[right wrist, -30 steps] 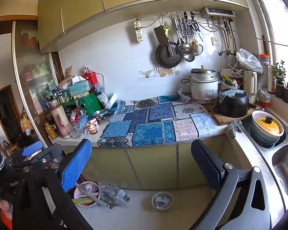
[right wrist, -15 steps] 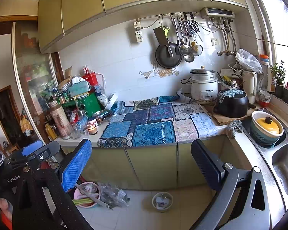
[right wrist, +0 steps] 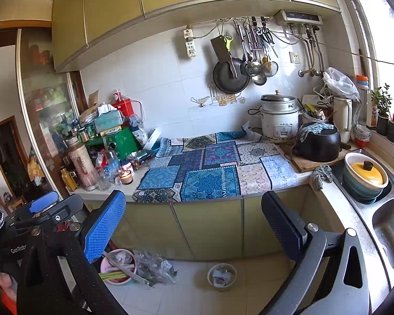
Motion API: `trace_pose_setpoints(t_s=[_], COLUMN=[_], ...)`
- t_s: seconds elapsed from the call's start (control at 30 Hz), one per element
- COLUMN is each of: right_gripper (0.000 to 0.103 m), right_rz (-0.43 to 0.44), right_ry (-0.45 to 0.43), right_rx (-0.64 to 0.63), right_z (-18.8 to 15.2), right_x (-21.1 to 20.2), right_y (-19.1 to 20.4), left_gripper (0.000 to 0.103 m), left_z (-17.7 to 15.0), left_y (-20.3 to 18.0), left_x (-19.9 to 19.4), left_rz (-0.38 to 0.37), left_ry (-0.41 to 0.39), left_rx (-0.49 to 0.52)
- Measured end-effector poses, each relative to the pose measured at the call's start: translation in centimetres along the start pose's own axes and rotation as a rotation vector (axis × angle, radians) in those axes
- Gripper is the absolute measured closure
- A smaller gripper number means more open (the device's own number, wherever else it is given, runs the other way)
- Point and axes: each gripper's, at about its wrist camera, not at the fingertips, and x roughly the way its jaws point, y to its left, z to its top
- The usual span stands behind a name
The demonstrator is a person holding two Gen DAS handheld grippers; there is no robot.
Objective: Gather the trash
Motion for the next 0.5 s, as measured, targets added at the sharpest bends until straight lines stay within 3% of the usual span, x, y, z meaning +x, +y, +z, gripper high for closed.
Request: trace_pose_setpoints(t_s=[0.5], right_gripper=[0.0], right_rz=[-0.011], right_ry=[0.032], right_rx=[0.016], right_z=[0.2], right_x=[2.3], right_y=[-1.4], left_gripper=[0.001], left_z=[1.0], left_y=[0.0], left_x=[2.6], left_rz=[0.006], left_ry=[0.019], left_rx=[0.006])
